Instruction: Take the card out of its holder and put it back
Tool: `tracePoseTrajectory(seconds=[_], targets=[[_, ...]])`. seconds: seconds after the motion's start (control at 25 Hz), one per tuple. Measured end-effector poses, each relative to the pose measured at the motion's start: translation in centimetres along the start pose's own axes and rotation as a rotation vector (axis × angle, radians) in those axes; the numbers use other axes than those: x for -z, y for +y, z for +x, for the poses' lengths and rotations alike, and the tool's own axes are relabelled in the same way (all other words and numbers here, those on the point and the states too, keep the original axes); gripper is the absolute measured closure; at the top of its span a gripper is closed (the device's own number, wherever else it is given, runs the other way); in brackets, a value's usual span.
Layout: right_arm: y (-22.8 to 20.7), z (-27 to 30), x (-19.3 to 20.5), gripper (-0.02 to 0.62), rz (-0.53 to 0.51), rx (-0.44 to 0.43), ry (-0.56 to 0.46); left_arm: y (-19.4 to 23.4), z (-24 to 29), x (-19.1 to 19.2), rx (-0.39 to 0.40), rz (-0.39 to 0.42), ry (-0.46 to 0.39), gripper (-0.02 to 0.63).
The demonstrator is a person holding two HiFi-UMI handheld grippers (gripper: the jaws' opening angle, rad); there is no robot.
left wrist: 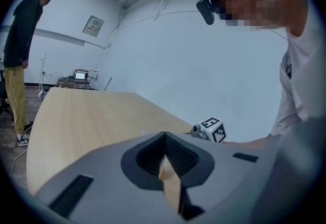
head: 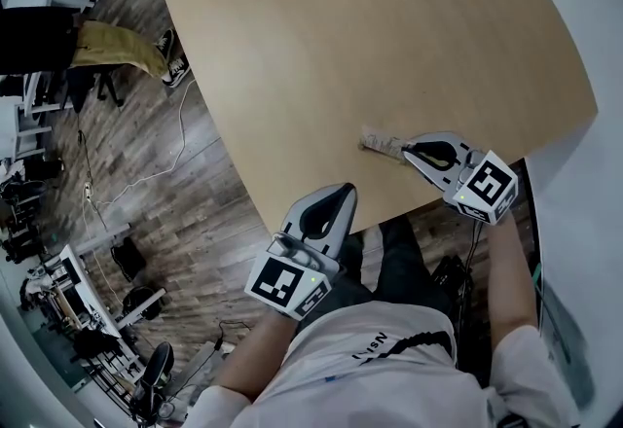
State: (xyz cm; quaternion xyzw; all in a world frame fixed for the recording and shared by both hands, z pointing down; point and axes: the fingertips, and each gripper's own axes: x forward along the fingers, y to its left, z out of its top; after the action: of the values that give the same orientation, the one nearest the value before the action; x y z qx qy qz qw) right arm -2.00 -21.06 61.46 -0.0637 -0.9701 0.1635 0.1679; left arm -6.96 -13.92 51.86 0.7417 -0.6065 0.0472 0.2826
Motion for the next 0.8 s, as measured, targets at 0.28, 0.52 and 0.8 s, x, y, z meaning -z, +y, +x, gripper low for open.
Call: tracePoseTrajectory(seconds=[0.28, 0.52, 0.8], targets=[[0.0, 0.6, 1.8, 0.569, -0.005, 0.005, 0.051, 0.2, 0.2, 0.1, 0.002, -0.004, 0.004, 0.592], [0.4, 1.0, 3.2, 0.546, -0.018, 0.009, 0.115, 0.1, 0.1, 0.1, 0.012, -0.005, -0.003, 0.594], [0.0, -0.6, 2.6, 0.541, -0.017, 0.093, 0.109, -0.5, -0.3, 0.2, 0.027, 0.001, -0.019, 0.592]])
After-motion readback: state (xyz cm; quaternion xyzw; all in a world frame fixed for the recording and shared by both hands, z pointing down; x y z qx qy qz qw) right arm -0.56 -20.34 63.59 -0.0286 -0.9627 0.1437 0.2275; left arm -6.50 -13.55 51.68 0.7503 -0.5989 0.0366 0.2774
